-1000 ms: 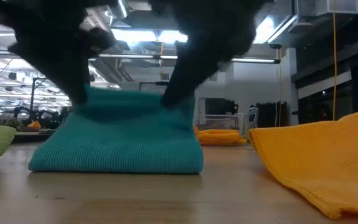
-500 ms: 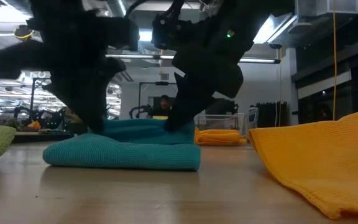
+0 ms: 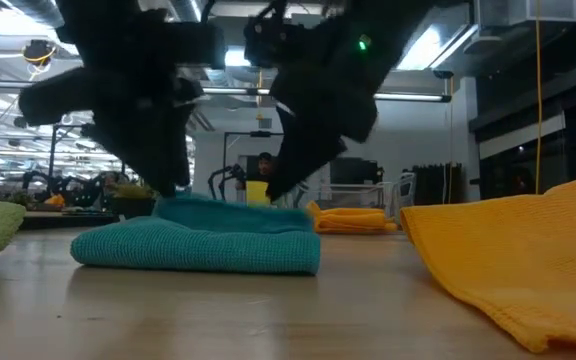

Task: Fold microfiber towels
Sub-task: Fold the blue towel on the table

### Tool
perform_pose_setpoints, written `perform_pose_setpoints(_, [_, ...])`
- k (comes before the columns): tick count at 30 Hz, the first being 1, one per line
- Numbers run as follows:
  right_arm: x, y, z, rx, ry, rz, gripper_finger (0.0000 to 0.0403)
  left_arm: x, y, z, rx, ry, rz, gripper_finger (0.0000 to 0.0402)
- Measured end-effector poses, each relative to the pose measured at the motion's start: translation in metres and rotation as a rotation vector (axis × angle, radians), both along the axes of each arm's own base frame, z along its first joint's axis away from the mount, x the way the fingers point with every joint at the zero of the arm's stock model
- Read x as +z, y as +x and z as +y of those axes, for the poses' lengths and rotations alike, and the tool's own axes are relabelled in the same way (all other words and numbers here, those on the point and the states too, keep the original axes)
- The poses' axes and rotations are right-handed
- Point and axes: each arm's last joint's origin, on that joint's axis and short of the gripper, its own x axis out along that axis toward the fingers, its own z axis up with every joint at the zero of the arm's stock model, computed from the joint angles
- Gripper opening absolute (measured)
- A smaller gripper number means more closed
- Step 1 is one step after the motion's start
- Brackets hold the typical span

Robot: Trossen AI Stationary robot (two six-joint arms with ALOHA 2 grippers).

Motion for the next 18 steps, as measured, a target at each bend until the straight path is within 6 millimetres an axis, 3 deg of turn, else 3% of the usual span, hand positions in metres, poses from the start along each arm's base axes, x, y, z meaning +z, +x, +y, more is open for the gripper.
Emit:
perform_pose_setpoints(9, [0.033, -0.001, 0.003, -0.021, -0.030, 0.097, 0.0176, 0.031, -0.027, 0.012, 0.203, -0.021, -0.021, 0.0143])
perform_pose_setpoints(13, [0.029, -0.005, 0.009, -0.031, -0.008, 0.109, 0.0176, 0.054, -0.049, 0.015, 0.275, -0.044, -0.041, 0.0143])
perform_pose_setpoints(18, [0.015, 0.000, 0.012, -0.063, 0.107, -0.010, 0.0177, 0.077, -0.067, 0.013, 0.298, -0.107, -0.124, 0.0143])
